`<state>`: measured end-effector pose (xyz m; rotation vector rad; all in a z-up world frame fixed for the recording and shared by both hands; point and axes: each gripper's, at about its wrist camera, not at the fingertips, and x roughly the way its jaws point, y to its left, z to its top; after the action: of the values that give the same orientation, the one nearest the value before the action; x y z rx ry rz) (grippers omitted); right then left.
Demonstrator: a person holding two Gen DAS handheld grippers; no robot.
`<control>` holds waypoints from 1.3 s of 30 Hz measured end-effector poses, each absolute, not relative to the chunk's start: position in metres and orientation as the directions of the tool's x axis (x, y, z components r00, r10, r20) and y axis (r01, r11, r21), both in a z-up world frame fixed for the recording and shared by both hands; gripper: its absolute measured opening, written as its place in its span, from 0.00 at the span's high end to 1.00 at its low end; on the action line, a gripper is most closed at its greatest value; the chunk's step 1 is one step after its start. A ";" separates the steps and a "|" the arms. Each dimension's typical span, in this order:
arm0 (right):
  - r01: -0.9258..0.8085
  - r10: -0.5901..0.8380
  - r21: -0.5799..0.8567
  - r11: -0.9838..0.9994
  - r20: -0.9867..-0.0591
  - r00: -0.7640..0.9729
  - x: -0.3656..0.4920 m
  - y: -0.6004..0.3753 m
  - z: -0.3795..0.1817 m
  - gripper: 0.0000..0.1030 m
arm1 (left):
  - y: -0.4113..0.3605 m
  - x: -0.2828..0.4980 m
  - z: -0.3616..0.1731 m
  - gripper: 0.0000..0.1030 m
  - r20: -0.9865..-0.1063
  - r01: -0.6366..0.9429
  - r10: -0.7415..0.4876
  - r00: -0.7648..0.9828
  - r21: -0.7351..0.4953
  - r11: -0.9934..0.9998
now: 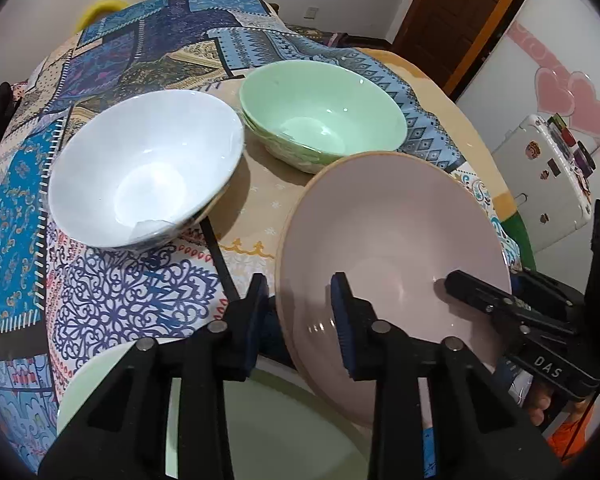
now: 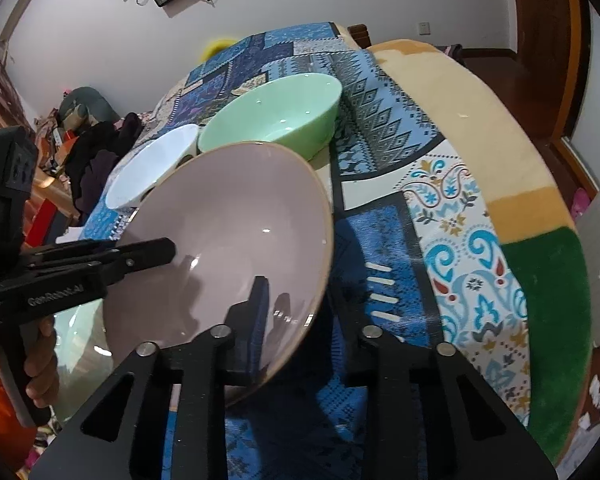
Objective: Organize plates and bowls
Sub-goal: 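Close both tools on the rim of the large pink bowl, then lift the pink bowl with both tools and carry it over the plate stack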
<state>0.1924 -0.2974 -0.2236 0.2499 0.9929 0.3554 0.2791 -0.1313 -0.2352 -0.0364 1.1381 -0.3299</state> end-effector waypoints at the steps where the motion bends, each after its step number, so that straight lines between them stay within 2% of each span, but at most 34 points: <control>1: -0.176 0.397 0.358 0.917 -0.771 0.498 0.192 -0.297 -0.223 0.80 | -0.132 0.279 -0.236 0.75 -0.885 0.242 -0.278 0.373 -0.197 0.950; 2: -0.174 0.394 0.356 0.918 -0.772 0.499 0.192 -0.297 -0.223 0.80 | -0.133 0.279 -0.237 0.78 -0.886 0.243 -0.281 0.369 -0.199 0.949; 17: -0.148 0.366 0.342 0.928 -0.763 0.532 0.190 -0.297 -0.206 0.80 | -0.135 0.274 -0.228 0.78 -0.882 0.238 -0.285 0.376 -0.206 0.949; 39: -0.240 0.381 0.295 0.925 -0.715 0.586 0.161 -0.239 -0.158 0.80 | -0.095 0.217 -0.157 0.78 -0.814 0.217 -0.306 0.494 -0.226 0.950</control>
<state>0.1608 -0.2388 -0.1576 0.1739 0.8730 0.3643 0.2170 -0.0947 -0.1567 -0.0975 1.0053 -0.3174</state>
